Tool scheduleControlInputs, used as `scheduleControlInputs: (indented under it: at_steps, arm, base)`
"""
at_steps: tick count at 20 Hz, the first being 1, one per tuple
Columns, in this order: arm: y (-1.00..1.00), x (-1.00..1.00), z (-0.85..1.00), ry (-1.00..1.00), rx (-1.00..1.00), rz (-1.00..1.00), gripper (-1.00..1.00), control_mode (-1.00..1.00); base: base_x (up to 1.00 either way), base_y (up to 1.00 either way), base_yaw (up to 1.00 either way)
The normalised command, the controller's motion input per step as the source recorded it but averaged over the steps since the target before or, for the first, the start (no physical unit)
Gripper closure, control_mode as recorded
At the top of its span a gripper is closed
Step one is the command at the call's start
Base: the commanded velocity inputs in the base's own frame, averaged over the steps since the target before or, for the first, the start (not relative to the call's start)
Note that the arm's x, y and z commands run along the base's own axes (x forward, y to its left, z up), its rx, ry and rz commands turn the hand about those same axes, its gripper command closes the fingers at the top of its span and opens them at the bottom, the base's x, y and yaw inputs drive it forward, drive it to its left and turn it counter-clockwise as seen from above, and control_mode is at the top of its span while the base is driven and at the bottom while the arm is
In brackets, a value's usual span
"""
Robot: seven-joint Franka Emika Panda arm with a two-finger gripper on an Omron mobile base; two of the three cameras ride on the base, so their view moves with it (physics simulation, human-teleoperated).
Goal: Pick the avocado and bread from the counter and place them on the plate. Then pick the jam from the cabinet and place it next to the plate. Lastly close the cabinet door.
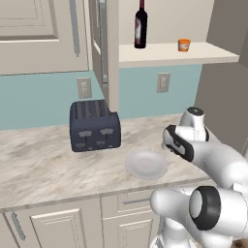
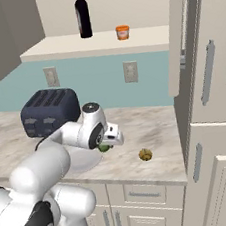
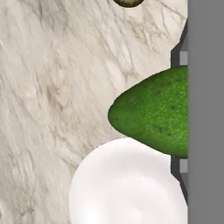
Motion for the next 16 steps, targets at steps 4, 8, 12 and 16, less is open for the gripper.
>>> scheduleControlInputs:
  at_steps: [4, 8, 12, 16]
  arm:
    - [0.60, 0.00, 0.17, -0.04, 0.05, 0.00, 1.00, -1.00]
    - [0.69, 0.00, 0.00, -0.04, 0.06, 0.01, 1.00, -1.00]
    - [0.66, 0.09, -0.06, 0.00, 0.06, 0.01, 1.00, -1.00]
    - [0.36, 0.12, -0.12, 0.00, 0.01, 0.00, 1.00, -1.00]
  base:
    - [0.00, 0.00, 0.00]
    - [0.00, 0.00, 0.00]
    - [0.00, 0.00, 0.00]
    - [0.00, 0.00, 0.00]
